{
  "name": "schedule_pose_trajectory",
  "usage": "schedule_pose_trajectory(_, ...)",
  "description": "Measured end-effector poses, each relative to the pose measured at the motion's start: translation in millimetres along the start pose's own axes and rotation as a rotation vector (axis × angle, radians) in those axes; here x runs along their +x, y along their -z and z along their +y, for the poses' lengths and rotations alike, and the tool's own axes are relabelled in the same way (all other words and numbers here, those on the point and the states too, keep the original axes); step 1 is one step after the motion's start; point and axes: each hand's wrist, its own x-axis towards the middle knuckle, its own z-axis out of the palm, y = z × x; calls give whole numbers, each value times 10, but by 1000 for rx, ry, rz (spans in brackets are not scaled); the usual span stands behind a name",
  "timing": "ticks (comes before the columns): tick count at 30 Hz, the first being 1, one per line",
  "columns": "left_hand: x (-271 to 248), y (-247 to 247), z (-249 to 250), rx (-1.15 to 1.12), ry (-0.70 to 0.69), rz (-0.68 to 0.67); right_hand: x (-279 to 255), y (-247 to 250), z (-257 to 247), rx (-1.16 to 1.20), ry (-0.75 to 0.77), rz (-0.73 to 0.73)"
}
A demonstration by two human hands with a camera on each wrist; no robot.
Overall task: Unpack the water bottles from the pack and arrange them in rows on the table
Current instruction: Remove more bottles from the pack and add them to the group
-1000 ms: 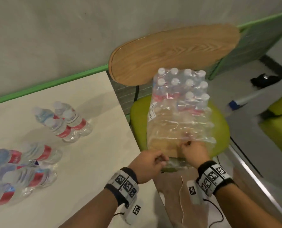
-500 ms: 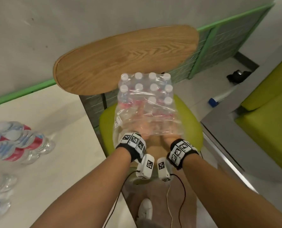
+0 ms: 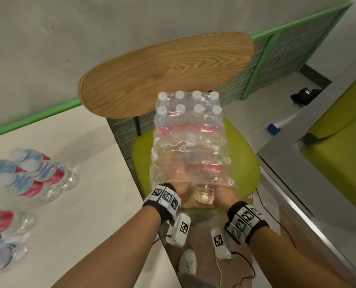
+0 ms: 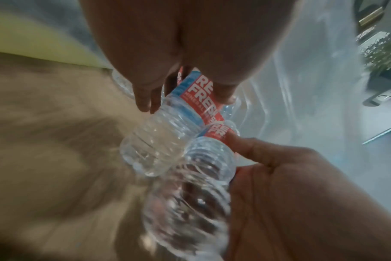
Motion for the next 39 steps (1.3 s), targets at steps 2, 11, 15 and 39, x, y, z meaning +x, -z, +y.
schedule_pose_trajectory(2, -176, -90, -7, -89, -89, 20, -144, -18, 31, 235, 159, 28)
schedule_pose_trajectory(11, -1036, -191, -770, -555, -301, -8, -880, -237, 123, 406, 268, -193)
schedule_pose_trajectory(15, -1426, -91, -1441, -455, -215, -60, -1126, -658, 63, 289, 241, -247)
schedule_pose_trajectory(39, -2893, 431, -4295, -716, 165, 821, -1946, -3667, -1405, -245, 807, -236)
